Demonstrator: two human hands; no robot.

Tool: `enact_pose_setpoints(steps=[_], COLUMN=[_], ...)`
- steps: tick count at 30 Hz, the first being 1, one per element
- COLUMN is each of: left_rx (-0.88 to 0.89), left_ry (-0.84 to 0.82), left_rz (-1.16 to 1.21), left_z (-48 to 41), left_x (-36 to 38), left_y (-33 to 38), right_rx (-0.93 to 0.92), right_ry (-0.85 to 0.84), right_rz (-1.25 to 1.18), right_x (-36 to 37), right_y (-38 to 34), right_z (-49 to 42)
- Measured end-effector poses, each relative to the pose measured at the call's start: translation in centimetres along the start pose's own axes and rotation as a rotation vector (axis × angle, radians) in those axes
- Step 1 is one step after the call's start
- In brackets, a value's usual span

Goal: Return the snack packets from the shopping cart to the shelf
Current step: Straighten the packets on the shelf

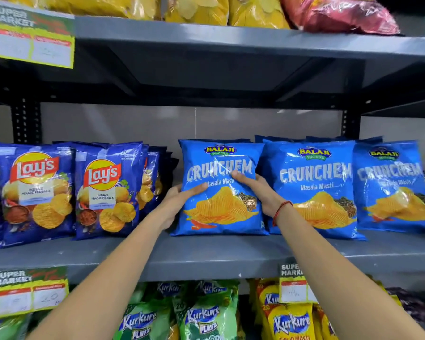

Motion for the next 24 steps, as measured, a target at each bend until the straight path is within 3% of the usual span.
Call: enact_pose_setpoints(steps=[4, 12, 16, 18, 20, 22, 24], left_rx=[0.102, 0.087, 0.1, 0.166, 0.298, 0.493, 0.732], left_ry=[0.013, 0.016, 0.028, 0.107, 0.296, 0.535, 0.664], left_rz=[0.015, 0.012, -0.007, -0.031, -0.06, -0.134, -0.265], left_z=[0.0, 0.0, 0.6, 1.0, 1.5, 2.6, 4.0], left_x=[0.0, 0.0, -0.2, 0.0, 0.4, 1.0, 2.7], left_y=[0.3, -0.5, -0.2, 0.3, 1.0, 1.9, 2.7], right_rx=[-0.116, -0.128, -0.194, -0.234, -0.306, -0.397, -0.487], right_ry=[0.055, 0.109, 0.261, 0.371, 0.44, 0.467, 0.506], right_rz=[0.015, -0.01, 0.116, 0.268, 0.342, 0.408, 0.454], right_x=[-0.1, 0.4, 0.5, 0.5, 0.3, -0.1, -1.2], right_y=[-0.4, 0.0, -0.3, -1.1, -2.1, -3.2, -4.3], right_z=[0.1, 0.6, 1.7, 3.1, 4.7, 6.7, 8.5])
Point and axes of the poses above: each hand's wrist, its own z-axis away from the middle knuckle, its own x-axis out of the palm, y = z × x, the point moved 3 cm from there along -z, towards the middle knuckle, and after that the axes turned 1 degree about y, right-handed, at the moved point
